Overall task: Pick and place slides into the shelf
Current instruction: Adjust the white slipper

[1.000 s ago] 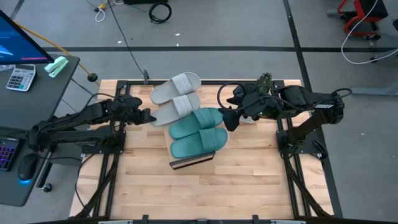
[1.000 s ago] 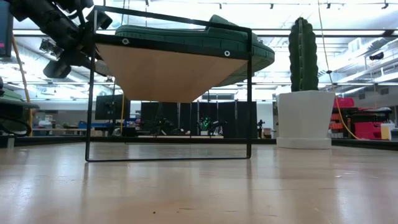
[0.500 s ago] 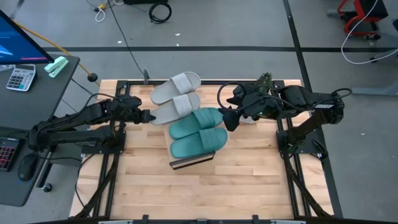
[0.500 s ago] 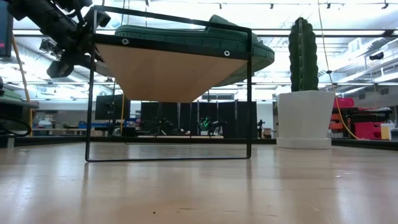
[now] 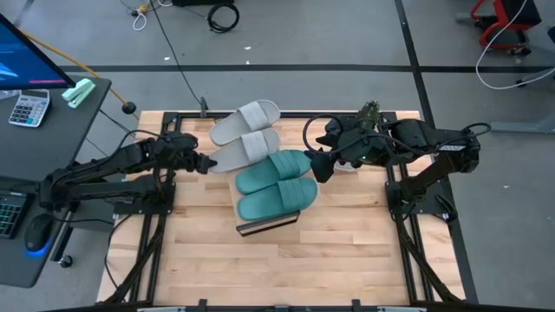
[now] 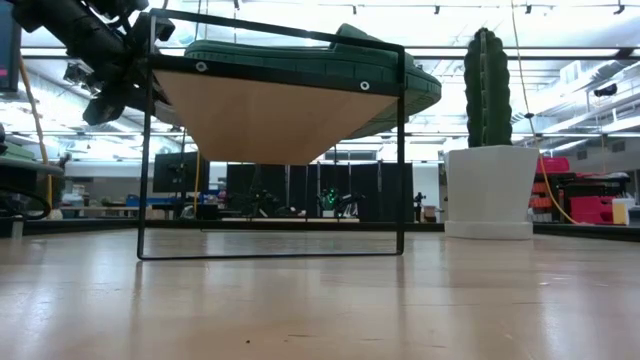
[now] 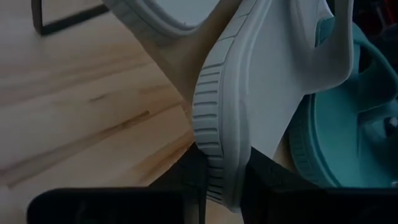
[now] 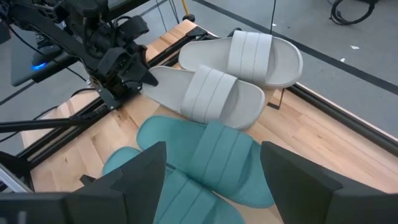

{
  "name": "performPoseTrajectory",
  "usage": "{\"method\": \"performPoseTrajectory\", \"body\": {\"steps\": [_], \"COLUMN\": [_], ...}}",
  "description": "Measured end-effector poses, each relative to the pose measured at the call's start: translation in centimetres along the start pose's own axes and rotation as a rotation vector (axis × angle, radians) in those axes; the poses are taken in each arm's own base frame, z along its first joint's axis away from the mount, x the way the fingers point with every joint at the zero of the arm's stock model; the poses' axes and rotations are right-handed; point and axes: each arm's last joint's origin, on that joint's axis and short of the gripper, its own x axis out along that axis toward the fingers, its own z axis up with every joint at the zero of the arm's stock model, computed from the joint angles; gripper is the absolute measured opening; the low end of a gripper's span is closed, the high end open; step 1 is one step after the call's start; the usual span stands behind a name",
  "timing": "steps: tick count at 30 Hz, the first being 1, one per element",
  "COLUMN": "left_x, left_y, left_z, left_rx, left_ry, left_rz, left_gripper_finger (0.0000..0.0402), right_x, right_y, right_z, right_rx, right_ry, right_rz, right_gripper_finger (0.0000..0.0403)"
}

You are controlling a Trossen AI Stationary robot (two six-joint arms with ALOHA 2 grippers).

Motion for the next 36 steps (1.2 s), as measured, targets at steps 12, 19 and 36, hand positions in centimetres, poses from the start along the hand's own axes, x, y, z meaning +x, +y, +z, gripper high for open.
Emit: {"method": "performPoseTrajectory", "body": {"steps": [12, 19, 36], "left_x": [0.0, 0.0, -0.1], "left_y": [0.1, -0.1, -1.5], "left_z": [0.2, 0.1, -0.3], "left_rx": [0.126, 0.161, 0.221], "left_ry": [-0.047, -0.084, -0.158], "left_rz": [0.038, 0.066, 0.01], "left_gripper_finger": [0.0056, 0.0056, 0.0056], "right_x": [0.0, 0.0, 3.0], "right_y": [0.0, 0.0, 1.3], "right_z": [0.0, 0.0, -1.1], "right_rx": [0.01, 0.01, -0.035], "right_ry": [0.0, 0.0, 0.063], "right_rz": [0.0, 0.0, -0.047], "right_gripper_finger": [0.0268, 0.0268, 0.0268]}}
